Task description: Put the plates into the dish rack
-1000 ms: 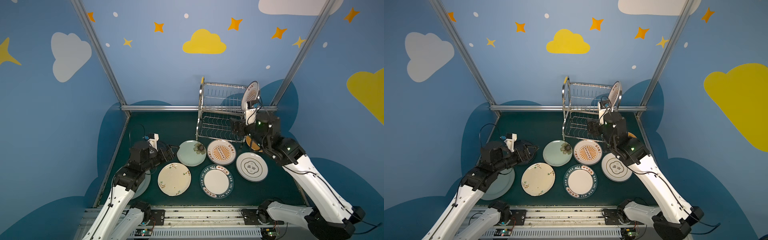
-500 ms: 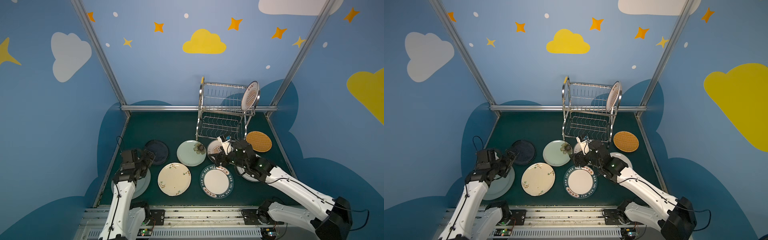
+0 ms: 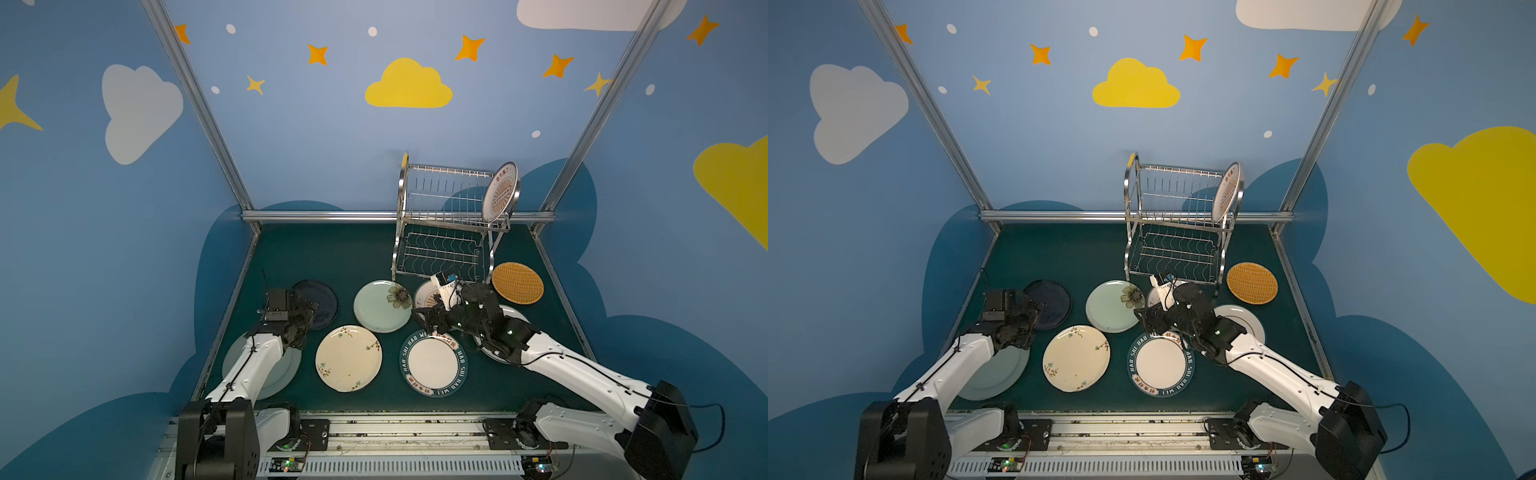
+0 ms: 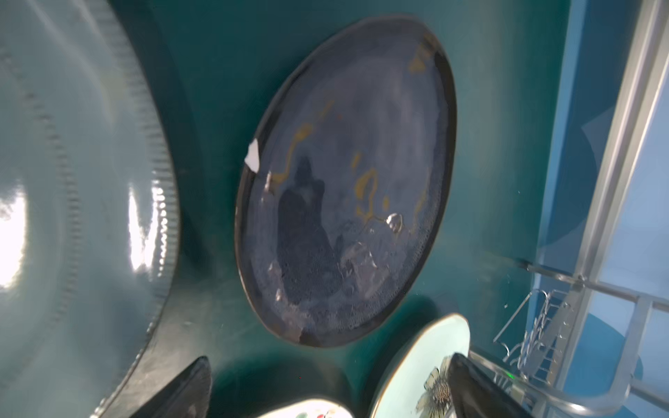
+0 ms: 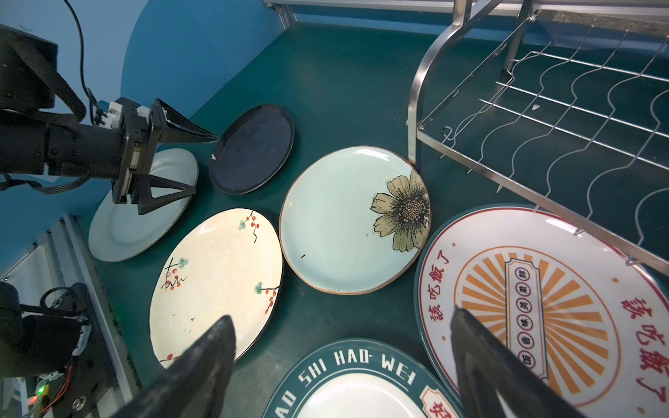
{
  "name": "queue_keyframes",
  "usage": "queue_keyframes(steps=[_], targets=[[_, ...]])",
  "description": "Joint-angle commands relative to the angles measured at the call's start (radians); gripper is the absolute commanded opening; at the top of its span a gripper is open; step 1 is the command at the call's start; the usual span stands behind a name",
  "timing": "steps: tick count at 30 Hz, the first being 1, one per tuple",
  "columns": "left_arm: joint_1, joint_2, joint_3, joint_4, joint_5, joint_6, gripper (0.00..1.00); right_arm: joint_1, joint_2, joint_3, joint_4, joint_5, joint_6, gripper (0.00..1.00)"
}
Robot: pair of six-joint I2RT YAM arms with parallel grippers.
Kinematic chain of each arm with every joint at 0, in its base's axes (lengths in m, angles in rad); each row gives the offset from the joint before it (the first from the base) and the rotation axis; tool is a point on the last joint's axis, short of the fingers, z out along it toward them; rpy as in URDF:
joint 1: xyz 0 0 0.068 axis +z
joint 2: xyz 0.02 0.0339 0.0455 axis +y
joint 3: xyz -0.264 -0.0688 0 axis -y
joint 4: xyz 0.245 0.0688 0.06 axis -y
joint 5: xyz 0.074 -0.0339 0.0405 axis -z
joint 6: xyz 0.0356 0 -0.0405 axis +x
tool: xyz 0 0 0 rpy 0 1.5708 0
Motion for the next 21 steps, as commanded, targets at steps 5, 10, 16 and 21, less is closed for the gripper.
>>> queue_keyframes(steps=[5,10,16,21], targets=[[-0.025,0.096,-0.024,0.151,-0.064,-0.072,1.0,0.004,-0.012,0.017,-0.013,0.018,0.025,0.9],[-0.027,0.159,-0.036,0.207,-0.062,-0.086,1.0,0.004,-0.01,0.013,-0.009,0.019,0.015,0.9],[-0.027,0.251,-0.046,0.379,-0.034,-0.053,1.0,0.004,-0.004,0.014,-0.003,-0.003,0.003,0.9],[-0.028,0.37,-0.018,0.531,0.0,-0.041,1.0,0.004,-0.002,0.015,-0.002,-0.01,-0.006,0.9]])
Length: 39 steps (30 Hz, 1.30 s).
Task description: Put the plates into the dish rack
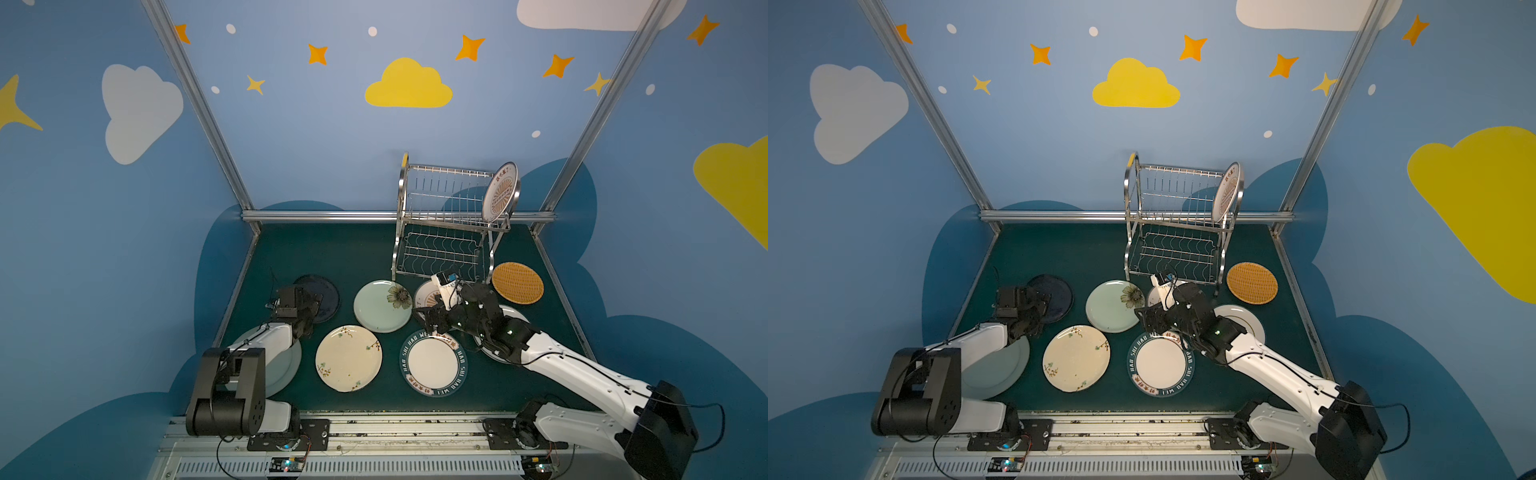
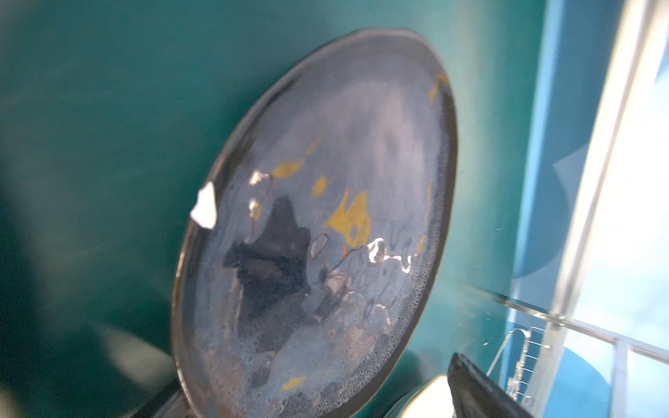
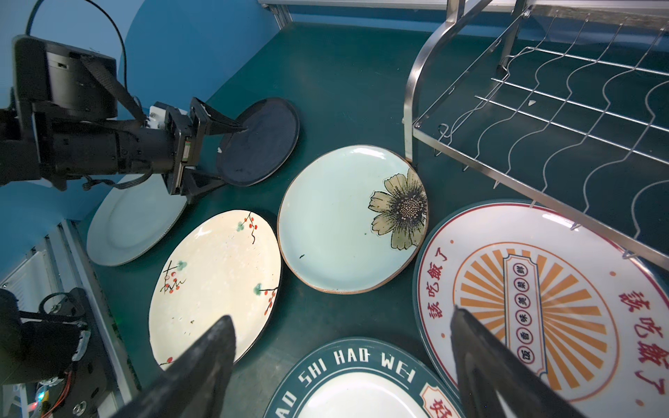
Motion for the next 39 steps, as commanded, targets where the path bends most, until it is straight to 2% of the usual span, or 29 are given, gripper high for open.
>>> queue_keyframes(steps=[1,9,13,19,26,31,35,39], targets=[[-0.002,0.11,0.006,0.138,0.034,0.022,1.0,0.004,0.0,0.016,0.001,-0.016,-0.018,0.9],[0.024,0.337,0.098,0.354,0.125,-0.006,0.99,0.006,0.011,0.013,0.011,-0.025,-0.019,0.9],[0.083,0.379,0.097,0.348,0.163,-0.046,0.94,0.005,0.018,0.015,0.008,-0.02,-0.019,0.9],[0.118,0.449,0.121,0.281,0.196,-0.038,0.68,0.005,0.017,0.015,0.011,-0.03,-0.015,0.9],[0.122,0.535,0.136,0.317,0.195,-0.059,0.48,0.006,0.015,0.016,0.009,-0.03,-0.015,0.9],[0.119,0.527,0.147,0.278,0.158,-0.093,0.4,0.005,0.017,0.015,0.008,-0.028,-0.017,0.9],[0.119,0.533,0.175,0.244,0.144,-0.091,0.25,0.006,0.012,0.016,0.007,-0.032,-0.016,0.9],[0.12,0.562,0.203,0.293,0.169,-0.09,0.12,0.006,0.009,0.015,0.007,-0.033,-0.018,0.9]])
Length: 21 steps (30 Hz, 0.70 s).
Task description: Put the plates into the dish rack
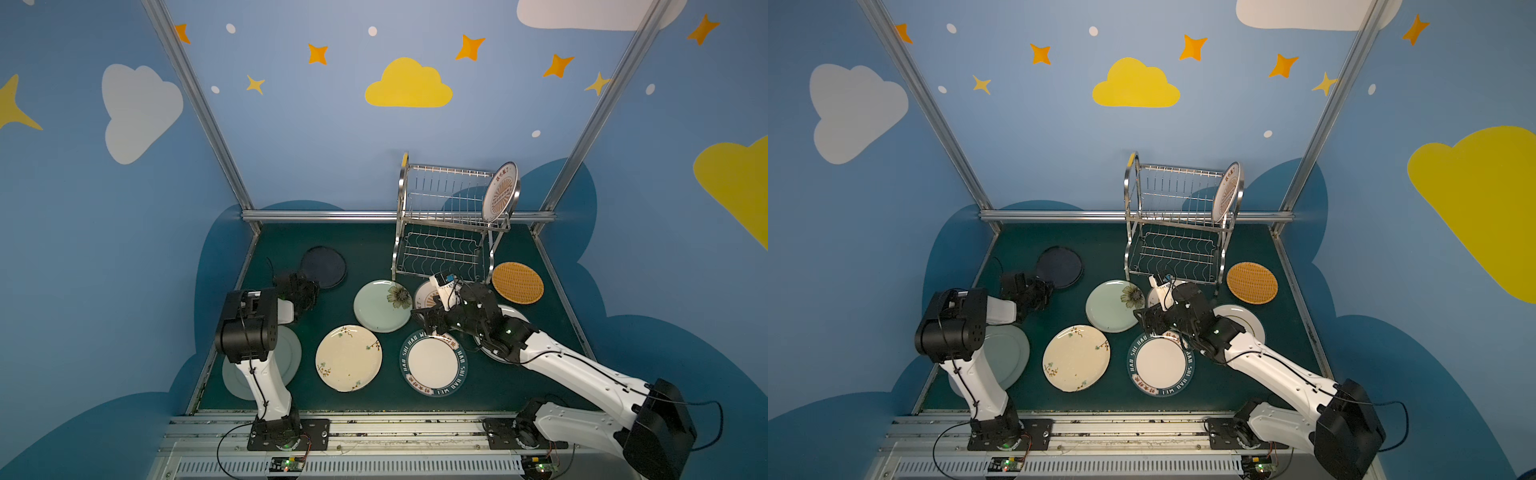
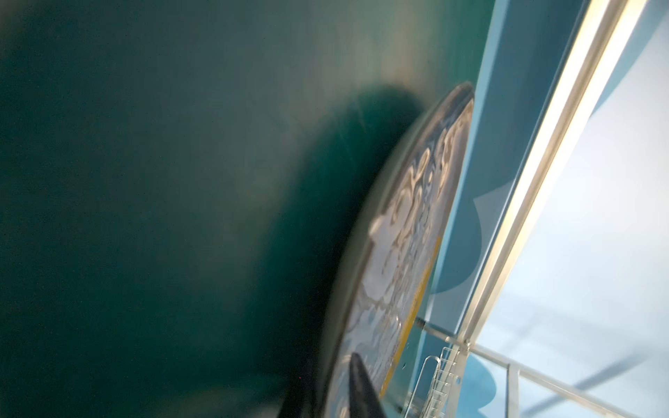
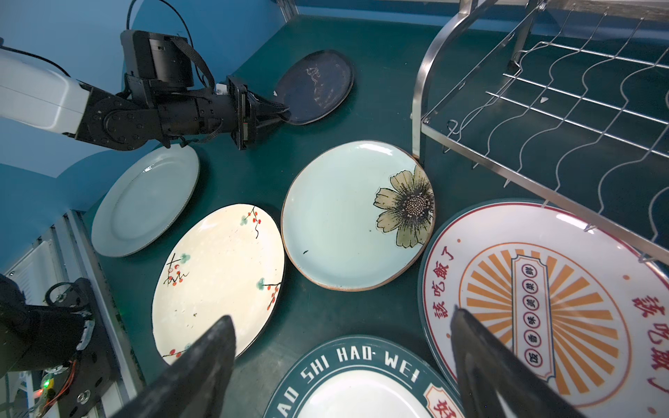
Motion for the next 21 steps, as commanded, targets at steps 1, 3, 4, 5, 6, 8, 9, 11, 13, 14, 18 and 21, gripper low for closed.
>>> queue_keyframes(steps=[1,3,4,5,6,8,9,11,13,14,18,21], targets=[[0.002,0.085,-0.009,-0.108,-0.048,-0.001,0.1,0.005,-0.002,0.015,0.006,-0.013,-0.008,0.9],[0.005,0.094,-0.017,-0.031,-0.023,-0.011,0.05,0.006,-0.002,0.014,0.006,-0.011,-0.007,0.9],[0.006,0.093,-0.025,0.02,-0.009,-0.015,0.03,0.005,0.0,0.014,0.007,-0.01,-0.009,0.9],[0.008,0.092,-0.033,0.063,0.004,-0.016,0.03,0.005,0.001,0.014,0.005,-0.011,-0.01,0.9],[0.009,0.09,-0.043,0.113,0.021,-0.018,0.03,0.006,0.003,0.015,0.006,-0.01,-0.009,0.9],[0.017,0.086,-0.055,0.197,0.055,-0.023,0.03,0.007,0.007,0.017,0.006,-0.011,-0.01,0.9],[0.02,0.082,-0.069,0.247,0.069,-0.03,0.03,0.007,0.009,0.018,0.004,-0.013,-0.009,0.9],[0.026,0.073,-0.092,0.327,0.092,-0.041,0.03,0.007,0.012,0.018,0.006,-0.014,-0.009,0.9],[0.03,0.067,-0.115,0.398,0.115,-0.048,0.03,0.006,0.015,0.018,0.006,-0.013,-0.009,0.9],[0.032,0.065,-0.122,0.423,0.123,-0.05,0.03,0.007,0.016,0.018,0.006,-0.013,-0.01,0.9],[0.036,0.048,-0.152,0.534,0.157,-0.071,0.03,0.007,0.025,0.021,0.006,-0.016,-0.008,0.9],[0.038,0.027,-0.17,0.569,0.166,-0.076,0.03,0.007,0.033,0.024,0.004,-0.016,-0.007,0.9]])
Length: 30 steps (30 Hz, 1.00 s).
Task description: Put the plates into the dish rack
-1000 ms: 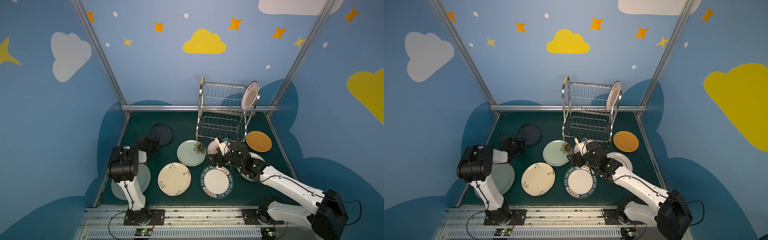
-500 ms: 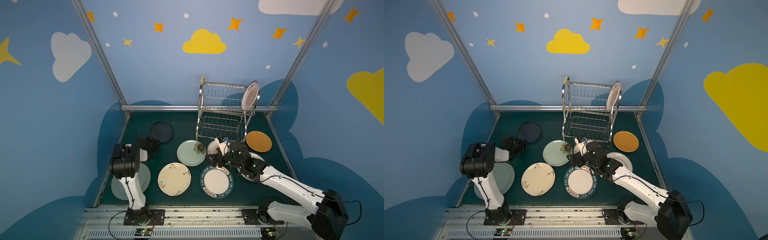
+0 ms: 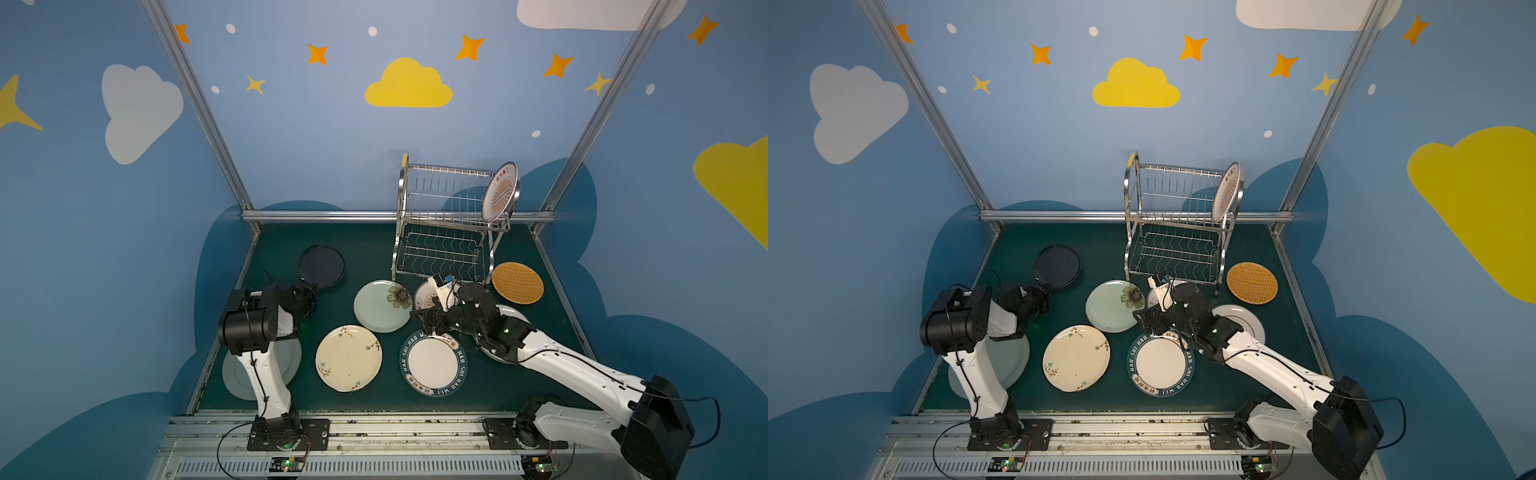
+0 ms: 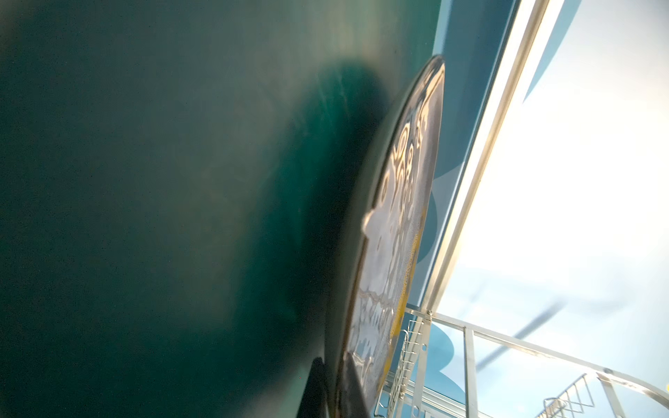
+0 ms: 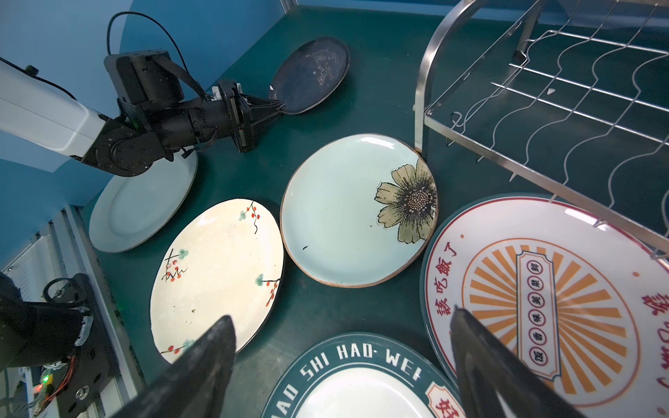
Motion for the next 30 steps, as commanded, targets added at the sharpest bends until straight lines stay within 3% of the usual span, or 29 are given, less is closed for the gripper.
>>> queue_keyframes(steps=[1,13,22,30], targets=[[0.005,-0.044,-0.02,0.152,0.048,-0.013,0.03,0.006,0.01,0.024,0.007,-0.012,-0.007,0.9],[-0.01,-0.139,-0.091,0.243,0.095,-0.009,0.03,0.004,0.028,0.032,-0.001,0.012,0.02,0.9],[-0.041,-0.292,-0.131,0.177,0.109,0.009,0.03,0.003,0.023,0.051,-0.045,0.066,0.06,0.9],[-0.093,-0.507,-0.157,0.02,0.124,0.041,0.03,-0.036,-0.015,0.111,-0.083,0.017,0.086,0.91]])
